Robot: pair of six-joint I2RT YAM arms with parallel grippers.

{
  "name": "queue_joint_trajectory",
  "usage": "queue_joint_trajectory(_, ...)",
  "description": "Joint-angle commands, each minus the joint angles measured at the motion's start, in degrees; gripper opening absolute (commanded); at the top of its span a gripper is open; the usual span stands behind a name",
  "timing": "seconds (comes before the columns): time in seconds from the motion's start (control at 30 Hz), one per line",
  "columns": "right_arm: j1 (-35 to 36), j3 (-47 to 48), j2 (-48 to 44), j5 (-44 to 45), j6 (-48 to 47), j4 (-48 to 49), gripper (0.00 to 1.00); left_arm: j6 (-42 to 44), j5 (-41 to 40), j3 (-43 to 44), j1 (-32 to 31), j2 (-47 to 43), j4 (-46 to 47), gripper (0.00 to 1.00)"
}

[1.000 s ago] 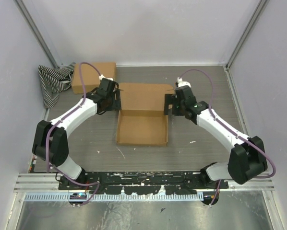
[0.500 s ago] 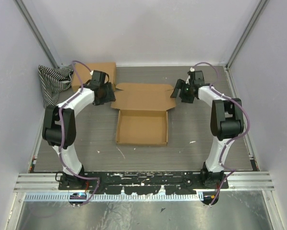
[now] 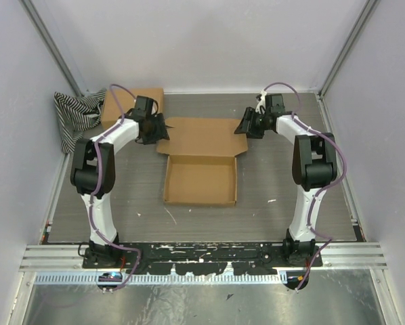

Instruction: Fold the paper box

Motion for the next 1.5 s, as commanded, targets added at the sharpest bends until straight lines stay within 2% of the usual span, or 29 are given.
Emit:
queue_joint_trajectory(0.0,0.1,3.2,0.7,-2.1,-1.3,-1.2,0.56,-0.9,3.2,3.0,0.3,0.5,1.1,0.65)
queue_joint_trajectory(0.2,0.1,4.0,-0.3,-0.2,-1.9,-2.9,0.51,-1.4,4.6,2.8,0.2,-0.9,2.1,0.61)
queue_joint_trajectory(0.4,0.3,5.5,-1.1,2.0,-2.8,-5.4,0.49,-1.3,5.5,2.8,-1.1,-1.7,3.0,0.47)
queue_joint_trajectory(0.53,0.8,7.5,-0.8,3.6,-3.6,-7.6,0.48,-0.5,4.8,3.4,-2.4,-1.8,3.3,0.44)
queue_joint_trajectory(0.87,4.3,15.0,2.9,12.2,-7.1,-15.3,0.48,2.3,2.5,11.0,-6.2,2.5,-1.0,0.43)
queue_joint_trajectory(1.47,7.5,17.7,4.5,18.4,-8.5,-19.0,0.48,6.4,-1.6,21.6,-10.0,9.8,-10.1,0.43)
